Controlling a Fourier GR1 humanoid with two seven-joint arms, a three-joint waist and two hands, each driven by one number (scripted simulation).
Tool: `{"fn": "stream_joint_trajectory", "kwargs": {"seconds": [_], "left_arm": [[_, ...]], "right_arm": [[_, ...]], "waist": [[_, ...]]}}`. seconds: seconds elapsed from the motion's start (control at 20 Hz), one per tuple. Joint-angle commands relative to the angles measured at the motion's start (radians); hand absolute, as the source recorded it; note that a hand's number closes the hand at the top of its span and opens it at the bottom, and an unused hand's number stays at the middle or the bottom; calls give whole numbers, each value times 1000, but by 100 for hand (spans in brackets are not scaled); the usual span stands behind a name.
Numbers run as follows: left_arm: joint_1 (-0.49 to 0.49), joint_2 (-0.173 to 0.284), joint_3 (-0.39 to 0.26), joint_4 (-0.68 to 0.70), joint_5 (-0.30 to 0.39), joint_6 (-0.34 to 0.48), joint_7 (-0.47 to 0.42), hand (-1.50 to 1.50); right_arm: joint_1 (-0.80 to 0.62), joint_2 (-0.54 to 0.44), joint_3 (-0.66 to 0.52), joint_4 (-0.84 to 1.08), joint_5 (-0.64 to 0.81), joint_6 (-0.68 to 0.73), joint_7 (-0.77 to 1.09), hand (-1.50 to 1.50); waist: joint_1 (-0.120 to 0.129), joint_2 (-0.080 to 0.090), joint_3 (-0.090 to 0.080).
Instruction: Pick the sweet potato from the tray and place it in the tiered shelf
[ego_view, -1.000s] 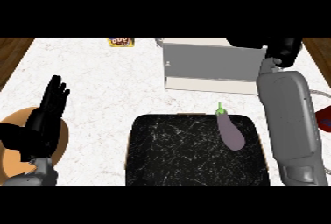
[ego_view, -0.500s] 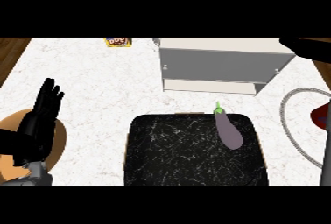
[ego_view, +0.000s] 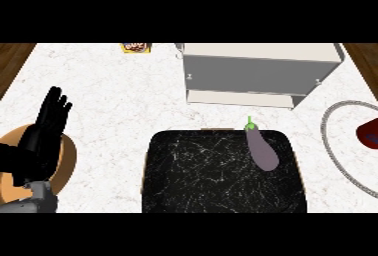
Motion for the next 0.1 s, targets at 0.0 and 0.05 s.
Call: {"fn": "stream_joint_trajectory", "kwargs": {"seconds": [0.0, 0.05], "left_arm": [[-84, -9, -14, 46, -45, 37, 32, 0], [-5, -20, -18, -20, -22, 13, 10, 0]], "right_arm": [[136, -8, -86, -82, -128, 62, -58, -150], [128, -26, -84, -151, -128, 73, 24, -150]], "waist": [[-2, 2, 0], [5, 1, 0]]}}
